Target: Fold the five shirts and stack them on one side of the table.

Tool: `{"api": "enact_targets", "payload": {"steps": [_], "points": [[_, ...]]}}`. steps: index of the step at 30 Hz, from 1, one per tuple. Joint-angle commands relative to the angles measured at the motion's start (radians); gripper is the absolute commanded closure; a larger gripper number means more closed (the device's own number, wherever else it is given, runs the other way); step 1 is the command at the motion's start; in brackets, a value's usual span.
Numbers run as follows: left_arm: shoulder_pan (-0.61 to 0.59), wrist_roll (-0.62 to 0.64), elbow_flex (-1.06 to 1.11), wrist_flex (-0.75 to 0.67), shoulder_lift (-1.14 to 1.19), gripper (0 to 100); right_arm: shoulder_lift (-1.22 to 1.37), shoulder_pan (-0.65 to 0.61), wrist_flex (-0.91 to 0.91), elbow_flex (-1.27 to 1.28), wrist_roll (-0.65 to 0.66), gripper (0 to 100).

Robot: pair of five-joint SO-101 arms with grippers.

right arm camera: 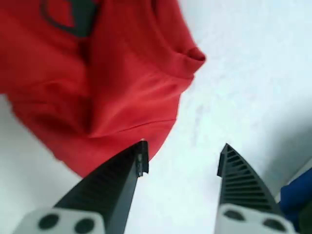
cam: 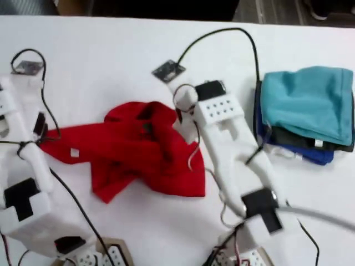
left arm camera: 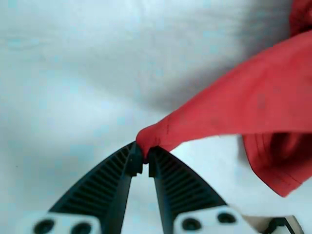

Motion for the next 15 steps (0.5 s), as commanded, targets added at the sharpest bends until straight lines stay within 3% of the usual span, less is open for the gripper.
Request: {"api": "enact_targets", "payload": {"steps": [1, 9, 15], "points": [[0.008, 0.029, -0.038, -0.051, -0.009, 97, -0.101, -0.056, 0.021, 0.11, -0.006, 76.4], [0.023, 0.051, -0.038, -0.054, -0.009, 97, -0.108, -0.085, -0.174, 0.474, -0.005, 76.5], [0.023, 0.051, -0.038, -0.055, -0.009, 97, -0.102, -0.087, -0.245, 0.58, -0.005, 76.5]]}}
